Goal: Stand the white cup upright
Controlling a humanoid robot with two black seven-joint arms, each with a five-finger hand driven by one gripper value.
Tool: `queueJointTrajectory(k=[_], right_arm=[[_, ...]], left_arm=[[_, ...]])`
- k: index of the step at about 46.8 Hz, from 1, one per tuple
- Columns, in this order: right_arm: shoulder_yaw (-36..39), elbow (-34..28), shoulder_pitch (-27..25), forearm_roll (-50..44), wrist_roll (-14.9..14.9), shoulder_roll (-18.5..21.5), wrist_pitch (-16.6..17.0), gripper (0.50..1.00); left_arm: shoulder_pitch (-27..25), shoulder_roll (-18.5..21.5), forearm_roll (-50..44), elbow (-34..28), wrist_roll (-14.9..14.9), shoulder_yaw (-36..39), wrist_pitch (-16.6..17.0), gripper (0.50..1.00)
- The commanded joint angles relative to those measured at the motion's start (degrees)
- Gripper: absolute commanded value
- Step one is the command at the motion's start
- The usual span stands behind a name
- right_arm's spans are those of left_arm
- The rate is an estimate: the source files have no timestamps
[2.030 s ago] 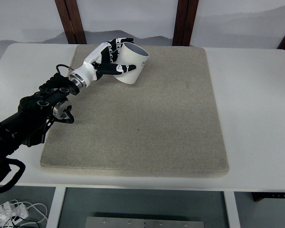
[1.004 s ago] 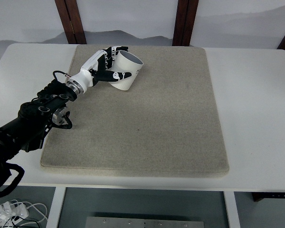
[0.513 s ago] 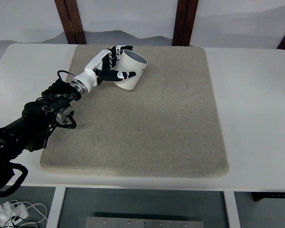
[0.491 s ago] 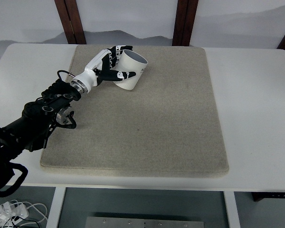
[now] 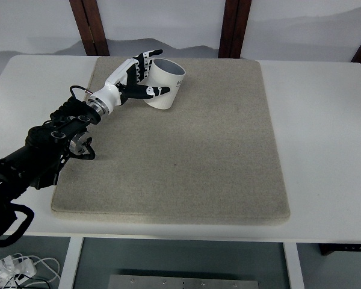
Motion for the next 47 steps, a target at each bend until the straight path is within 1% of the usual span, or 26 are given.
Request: queueJointTrajectory(k=[1, 7, 17, 24, 31, 37, 47], right_arm=[[0.0, 0.0, 0.0, -0.02, 0.0, 0.0, 0.0, 0.952], [0.0, 0.0, 0.0, 0.07, 0.0, 0.0, 0.0, 0.952], [0.09, 0.0, 0.0, -0.02, 0.0, 0.0, 0.0, 0.952], [0.0, 0.0, 0.0, -0.02, 0.0, 0.0, 0.0, 0.952], [0.0, 0.0, 0.0, -0.02, 0.0, 0.0, 0.0, 0.952], [0.0, 0.0, 0.0, -0.02, 0.0, 0.0, 0.0, 0.952], [0.0, 0.0, 0.0, -0.02, 0.0, 0.0, 0.0, 0.952]], left_arm=[[-0.34, 0.0, -0.06, 0.0, 0.0, -0.02, 0.07, 0.956], [-0.86, 0.18, -0.06, 0.0, 0.0, 0.07, -0.02, 0.958], [-1.57, 0.26, -0.33, -0.09, 0.0, -0.02, -0.11, 0.986], [-2.18, 0.53, -0.59, -0.18, 0.0, -0.11, -0.19, 0.992], [-3.24, 1.67, -0.77, -0.27, 0.0, -0.28, -0.37, 0.992], [-3.68, 2.46, -0.68, -0.27, 0.0, -2.22, -0.9, 0.994], [-5.7, 3.52, -0.77, -0.62, 0.0, -2.39, -0.98, 0.994]])
